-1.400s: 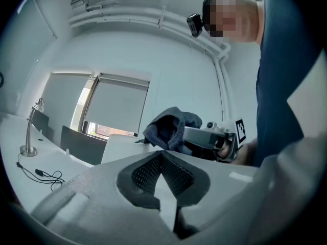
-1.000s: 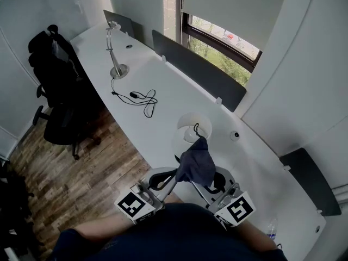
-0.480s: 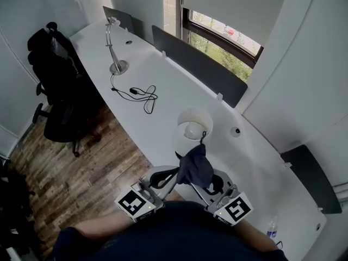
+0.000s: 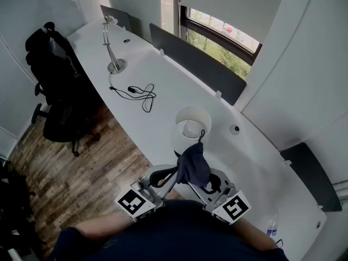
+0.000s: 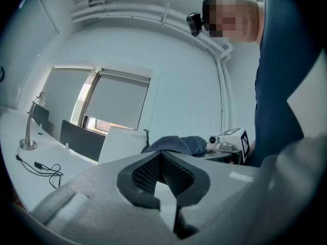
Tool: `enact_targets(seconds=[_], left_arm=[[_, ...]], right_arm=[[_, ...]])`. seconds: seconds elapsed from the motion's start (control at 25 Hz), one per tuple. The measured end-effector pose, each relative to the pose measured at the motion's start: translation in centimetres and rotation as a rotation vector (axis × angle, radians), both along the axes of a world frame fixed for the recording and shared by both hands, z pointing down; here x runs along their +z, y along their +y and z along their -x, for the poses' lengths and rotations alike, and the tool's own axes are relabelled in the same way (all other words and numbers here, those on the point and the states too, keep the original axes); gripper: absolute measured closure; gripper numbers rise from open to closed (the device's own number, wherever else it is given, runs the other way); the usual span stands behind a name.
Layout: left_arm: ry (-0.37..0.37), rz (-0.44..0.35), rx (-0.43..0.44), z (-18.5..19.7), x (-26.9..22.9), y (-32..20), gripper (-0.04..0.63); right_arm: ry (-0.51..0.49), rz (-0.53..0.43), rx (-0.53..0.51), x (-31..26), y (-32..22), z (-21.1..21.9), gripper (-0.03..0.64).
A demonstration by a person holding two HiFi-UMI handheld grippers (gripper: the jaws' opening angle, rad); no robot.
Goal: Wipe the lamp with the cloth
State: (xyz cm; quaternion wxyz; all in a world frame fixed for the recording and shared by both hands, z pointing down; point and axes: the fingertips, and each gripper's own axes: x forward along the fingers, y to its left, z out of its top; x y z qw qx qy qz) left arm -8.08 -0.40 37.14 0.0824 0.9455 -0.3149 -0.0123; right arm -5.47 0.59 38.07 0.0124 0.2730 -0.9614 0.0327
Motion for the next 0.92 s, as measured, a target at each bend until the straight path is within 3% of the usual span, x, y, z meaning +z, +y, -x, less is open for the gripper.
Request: enact_targets(seconds=[0.92], left_arm=[[0.005,0.012,-0.008,0.22,0.22,-0.1,0.589]], right_arm=[[-0.007,0.006,-0.003,0.28,-0.12,0.26,0.494]])
